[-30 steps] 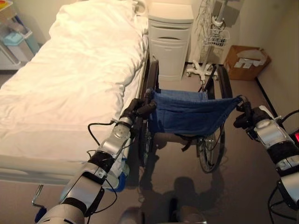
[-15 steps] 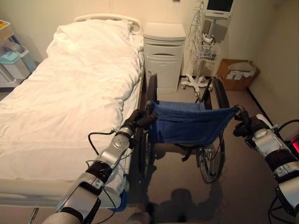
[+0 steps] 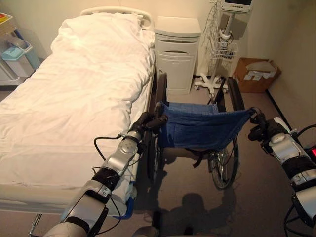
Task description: Push the wheelchair next to the bed
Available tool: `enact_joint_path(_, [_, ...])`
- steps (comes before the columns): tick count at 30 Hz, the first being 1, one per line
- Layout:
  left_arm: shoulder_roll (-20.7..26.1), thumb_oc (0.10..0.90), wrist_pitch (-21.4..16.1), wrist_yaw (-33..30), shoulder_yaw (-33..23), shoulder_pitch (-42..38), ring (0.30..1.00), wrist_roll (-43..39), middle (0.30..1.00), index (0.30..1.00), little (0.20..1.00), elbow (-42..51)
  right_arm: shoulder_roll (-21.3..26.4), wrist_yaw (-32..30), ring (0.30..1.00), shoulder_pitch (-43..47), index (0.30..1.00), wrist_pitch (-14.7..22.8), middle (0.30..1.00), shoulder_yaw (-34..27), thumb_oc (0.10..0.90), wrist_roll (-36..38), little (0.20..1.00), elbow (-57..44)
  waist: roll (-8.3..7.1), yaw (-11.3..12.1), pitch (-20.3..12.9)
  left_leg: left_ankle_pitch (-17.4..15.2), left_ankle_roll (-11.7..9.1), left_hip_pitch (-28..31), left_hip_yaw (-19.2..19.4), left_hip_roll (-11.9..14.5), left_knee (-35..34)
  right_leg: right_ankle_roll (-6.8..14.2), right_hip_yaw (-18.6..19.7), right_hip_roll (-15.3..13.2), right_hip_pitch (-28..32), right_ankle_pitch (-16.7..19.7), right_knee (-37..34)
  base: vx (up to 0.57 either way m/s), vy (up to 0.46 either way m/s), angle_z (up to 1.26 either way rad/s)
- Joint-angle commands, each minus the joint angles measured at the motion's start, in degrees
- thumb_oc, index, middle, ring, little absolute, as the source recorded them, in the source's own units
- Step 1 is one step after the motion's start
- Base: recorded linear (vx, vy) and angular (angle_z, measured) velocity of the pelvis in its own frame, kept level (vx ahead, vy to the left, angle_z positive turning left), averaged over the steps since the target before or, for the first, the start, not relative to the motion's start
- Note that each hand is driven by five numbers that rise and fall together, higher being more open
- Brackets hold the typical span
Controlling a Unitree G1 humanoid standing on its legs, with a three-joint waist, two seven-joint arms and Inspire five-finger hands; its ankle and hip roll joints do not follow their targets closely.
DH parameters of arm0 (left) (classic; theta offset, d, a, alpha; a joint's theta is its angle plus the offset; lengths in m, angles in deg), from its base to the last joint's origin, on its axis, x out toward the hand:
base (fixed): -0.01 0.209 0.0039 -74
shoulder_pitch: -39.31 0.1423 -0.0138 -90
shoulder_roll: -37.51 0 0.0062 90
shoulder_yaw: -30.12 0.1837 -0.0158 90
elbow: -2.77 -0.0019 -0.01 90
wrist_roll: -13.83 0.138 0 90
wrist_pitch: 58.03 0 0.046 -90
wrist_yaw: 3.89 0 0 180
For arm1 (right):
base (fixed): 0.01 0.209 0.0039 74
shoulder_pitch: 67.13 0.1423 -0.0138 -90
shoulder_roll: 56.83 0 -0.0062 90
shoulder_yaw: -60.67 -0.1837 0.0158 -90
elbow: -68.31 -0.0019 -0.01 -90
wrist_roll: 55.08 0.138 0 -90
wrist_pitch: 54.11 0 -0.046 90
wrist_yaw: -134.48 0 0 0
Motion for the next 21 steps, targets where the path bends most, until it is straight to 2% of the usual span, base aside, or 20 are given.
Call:
enact_joint_path(1, [2.87, 0.800, 3.06, 0.57, 4.32, 5.42, 0.900, 5.95, 0.900, 0.900, 0.900, -2.62, -6.37, 2.39, 0.900, 8.12, 0.900, 10.17, 0.900, 4.53, 0.800, -1.61, 0.900, -4.11, -0.99, 6.57, 1.56, -5.25, -1.53, 5.84, 1.56, -0.25, 0.29, 3.54, 2.56, -3.09, -4.34, 1.58, 6.05, 0.00, 0.000, 0.00])
enact_joint_path(12, [2.45, 0.800, 4.96, 3.22, 3.28, 6.89, 0.900, 1.40, 0.900, 0.900, 0.900, -2.51, -3.73, -0.30, 0.900, 9.32, 0.900, 8.25, 0.900, 3.74, 0.800, 1.34, 0.900, -7.77, -1.23, 5.77, 0.70, -6.02, -1.35, 6.98, 2.13, -0.07, 0.46, 3.28, 2.78, -2.90, -3.89, 1.04, 6.52, 0.00, 0.000, 0.00])
enact_joint_path(16, [1.04, 0.800, 5.11, 4.04, 1.25, 8.39, 0.900, -4.69, 0.900, 0.900, 0.900, -3.05, -2.69, 0.41, 0.900, 9.95, 0.900, 5.40, 0.900, 2.81, 0.800, 7.05, 0.900, -8.74, -1.54, 5.48, 0.28, -6.41, -1.37, 7.50, 2.42, 0.05, 0.72, 2.99, 2.95, -2.75, -3.57, 0.77, 6.67, 0.00, 0.000, 0.00])
enact_joint_path(21, [0.35, 0.800, 4.82, 5.10, -0.98, 9.98, 0.900, -10.88, 0.900, 0.900, 0.900, -3.39, -1.62, -0.17, 0.900, 10.23, 0.900, 4.27, 0.900, 1.25, 0.800, 14.24, 0.900, -9.77, -1.71, 5.23, -0.05, -6.54, -1.50, 8.01, 2.66, 0.20, 0.66, 2.76, 3.04, -2.54, -3.28, 0.58, 6.79, 0.00, 0.000, 0.00])
